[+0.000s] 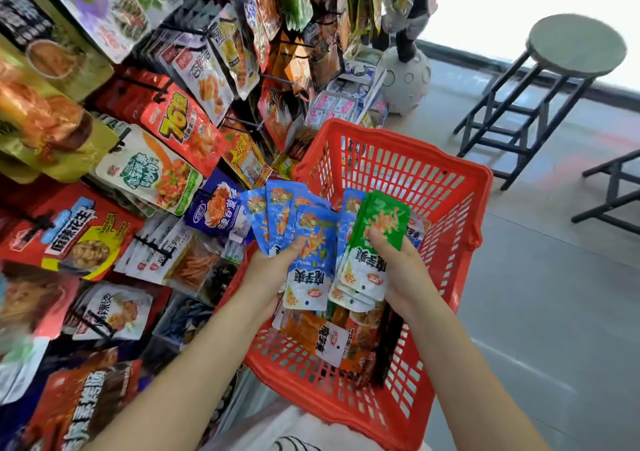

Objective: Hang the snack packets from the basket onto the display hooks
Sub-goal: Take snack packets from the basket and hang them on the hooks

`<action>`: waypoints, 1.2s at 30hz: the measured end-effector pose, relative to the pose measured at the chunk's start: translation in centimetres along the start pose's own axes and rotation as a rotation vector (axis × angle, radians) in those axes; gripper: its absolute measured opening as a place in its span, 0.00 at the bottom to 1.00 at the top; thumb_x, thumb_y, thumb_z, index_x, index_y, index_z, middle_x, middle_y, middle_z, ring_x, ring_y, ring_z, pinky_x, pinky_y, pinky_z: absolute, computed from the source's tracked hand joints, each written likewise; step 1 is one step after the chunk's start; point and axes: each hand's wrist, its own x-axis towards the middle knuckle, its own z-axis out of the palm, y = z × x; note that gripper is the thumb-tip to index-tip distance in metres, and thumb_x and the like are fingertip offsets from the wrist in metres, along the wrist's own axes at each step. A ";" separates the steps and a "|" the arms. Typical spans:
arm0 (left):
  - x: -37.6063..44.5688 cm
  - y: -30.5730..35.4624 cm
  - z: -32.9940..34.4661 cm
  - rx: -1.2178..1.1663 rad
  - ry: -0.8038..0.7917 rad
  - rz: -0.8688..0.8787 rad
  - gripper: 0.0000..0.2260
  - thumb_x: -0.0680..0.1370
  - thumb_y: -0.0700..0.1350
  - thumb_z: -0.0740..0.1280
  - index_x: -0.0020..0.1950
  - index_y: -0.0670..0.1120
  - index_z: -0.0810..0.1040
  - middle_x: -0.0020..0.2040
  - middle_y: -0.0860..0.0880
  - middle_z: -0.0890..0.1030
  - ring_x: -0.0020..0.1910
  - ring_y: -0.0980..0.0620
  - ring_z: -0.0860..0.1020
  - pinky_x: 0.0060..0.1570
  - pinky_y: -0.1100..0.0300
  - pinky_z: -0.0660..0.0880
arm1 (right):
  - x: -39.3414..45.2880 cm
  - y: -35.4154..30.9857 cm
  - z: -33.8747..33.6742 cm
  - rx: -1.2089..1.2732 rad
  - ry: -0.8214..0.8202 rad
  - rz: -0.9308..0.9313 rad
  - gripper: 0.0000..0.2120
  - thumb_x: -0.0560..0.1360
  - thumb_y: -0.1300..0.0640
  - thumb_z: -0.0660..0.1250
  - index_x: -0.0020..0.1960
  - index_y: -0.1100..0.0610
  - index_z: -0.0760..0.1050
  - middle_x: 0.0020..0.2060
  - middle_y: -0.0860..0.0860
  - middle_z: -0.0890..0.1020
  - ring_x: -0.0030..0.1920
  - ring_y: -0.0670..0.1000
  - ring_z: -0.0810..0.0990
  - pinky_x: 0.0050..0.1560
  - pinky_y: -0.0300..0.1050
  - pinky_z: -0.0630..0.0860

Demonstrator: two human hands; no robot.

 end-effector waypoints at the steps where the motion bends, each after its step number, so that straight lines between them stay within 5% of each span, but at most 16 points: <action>1: -0.3 -0.1 0.4 0.004 -0.020 0.013 0.27 0.72 0.58 0.76 0.65 0.47 0.74 0.68 0.55 0.74 0.66 0.53 0.72 0.71 0.46 0.66 | -0.5 0.0 0.8 0.001 -0.031 0.005 0.46 0.61 0.37 0.81 0.74 0.52 0.70 0.67 0.49 0.79 0.70 0.54 0.75 0.73 0.61 0.67; 4: -0.6 -0.9 1.3 0.058 0.016 0.045 0.48 0.58 0.71 0.79 0.71 0.47 0.74 0.69 0.53 0.76 0.67 0.51 0.74 0.70 0.46 0.69 | -1.3 0.7 2.3 0.025 -0.091 0.047 0.38 0.71 0.44 0.77 0.76 0.50 0.66 0.71 0.46 0.75 0.74 0.52 0.70 0.74 0.58 0.64; 6: -0.2 -1.4 1.1 0.060 0.031 0.048 0.54 0.53 0.76 0.76 0.73 0.50 0.73 0.69 0.52 0.77 0.68 0.49 0.75 0.70 0.42 0.70 | -1.1 1.7 2.5 0.083 -0.070 0.133 0.55 0.66 0.41 0.80 0.82 0.48 0.51 0.78 0.48 0.63 0.78 0.53 0.62 0.77 0.61 0.61; 8: -0.5 -1.2 1.0 0.027 -0.014 0.023 0.50 0.57 0.80 0.71 0.73 0.54 0.73 0.71 0.52 0.76 0.70 0.49 0.74 0.71 0.40 0.68 | -1.0 2.2 2.5 0.080 -0.057 0.132 0.61 0.59 0.36 0.82 0.82 0.45 0.50 0.79 0.48 0.63 0.77 0.53 0.64 0.75 0.64 0.63; 12: 0.0 -1.6 0.0 0.029 -0.025 0.012 0.39 0.68 0.77 0.67 0.72 0.55 0.74 0.72 0.55 0.73 0.71 0.51 0.72 0.72 0.40 0.67 | -1.0 2.2 1.9 0.041 -0.042 0.095 0.40 0.65 0.40 0.80 0.72 0.46 0.71 0.66 0.49 0.80 0.67 0.55 0.78 0.67 0.63 0.74; 15: -0.4 -1.3 -0.3 0.135 0.016 0.053 0.21 0.75 0.62 0.72 0.64 0.53 0.81 0.62 0.53 0.83 0.63 0.48 0.79 0.68 0.40 0.72 | -0.4 2.7 0.5 0.023 0.048 0.089 0.53 0.57 0.34 0.83 0.76 0.46 0.66 0.71 0.50 0.75 0.70 0.57 0.74 0.67 0.65 0.74; 19: -1.0 -1.2 -0.3 0.201 0.000 0.106 0.08 0.78 0.46 0.73 0.56 0.49 0.84 0.52 0.53 0.87 0.53 0.52 0.84 0.58 0.48 0.77 | -1.3 1.7 0.7 0.001 -0.033 0.123 0.38 0.67 0.41 0.80 0.72 0.49 0.72 0.65 0.50 0.81 0.67 0.56 0.78 0.68 0.64 0.73; 22: -2.2 -0.3 0.5 0.202 0.000 0.119 0.19 0.78 0.59 0.68 0.65 0.51 0.80 0.62 0.58 0.81 0.64 0.54 0.77 0.66 0.50 0.71 | -1.5 1.5 0.4 0.011 -0.105 0.161 0.24 0.73 0.50 0.73 0.68 0.53 0.75 0.60 0.51 0.84 0.61 0.54 0.82 0.64 0.60 0.77; 25: -2.7 1.0 1.0 0.302 0.009 0.084 0.28 0.83 0.64 0.50 0.79 0.51 0.64 0.76 0.53 0.68 0.77 0.52 0.64 0.72 0.52 0.60 | -1.8 1.2 0.3 0.001 -0.066 0.175 0.20 0.76 0.53 0.71 0.67 0.55 0.76 0.58 0.52 0.85 0.59 0.54 0.83 0.63 0.58 0.78; 26: -2.7 1.1 1.1 0.375 -0.026 0.067 0.27 0.84 0.62 0.48 0.79 0.51 0.64 0.74 0.52 0.71 0.74 0.51 0.67 0.69 0.55 0.63 | -1.9 1.2 0.3 0.006 -0.075 0.188 0.19 0.78 0.54 0.70 0.67 0.56 0.76 0.58 0.53 0.85 0.59 0.56 0.83 0.61 0.57 0.79; 28: -2.4 0.9 1.4 0.565 -0.085 0.069 0.23 0.86 0.59 0.50 0.73 0.49 0.72 0.52 0.53 0.80 0.52 0.56 0.77 0.49 0.63 0.69 | -2.2 1.2 0.2 0.008 -0.105 0.222 0.16 0.80 0.56 0.68 0.67 0.57 0.76 0.58 0.55 0.85 0.58 0.57 0.84 0.55 0.55 0.81; 30: -2.3 0.5 1.1 0.683 -0.132 0.081 0.16 0.86 0.57 0.52 0.62 0.53 0.76 0.42 0.56 0.76 0.39 0.60 0.73 0.39 0.66 0.66 | -2.4 1.1 0.1 0.013 -0.135 0.229 0.16 0.80 0.57 0.68 0.66 0.57 0.76 0.58 0.56 0.85 0.57 0.58 0.84 0.55 0.55 0.82; 33: -1.9 0.1 0.3 0.639 -0.217 0.095 0.15 0.85 0.55 0.58 0.66 0.52 0.78 0.56 0.55 0.82 0.54 0.54 0.80 0.56 0.57 0.74 | -2.4 0.9 -0.2 0.022 -0.130 0.223 0.20 0.78 0.56 0.70 0.68 0.54 0.74 0.60 0.55 0.84 0.60 0.59 0.83 0.62 0.62 0.78; 36: -2.2 0.1 0.0 0.565 -0.245 0.085 0.24 0.84 0.60 0.59 0.80 0.62 0.59 0.75 0.57 0.70 0.72 0.53 0.70 0.72 0.47 0.67 | -2.3 0.8 -0.1 0.041 -0.142 0.219 0.22 0.77 0.55 0.70 0.71 0.53 0.72 0.62 0.55 0.83 0.61 0.59 0.82 0.61 0.62 0.78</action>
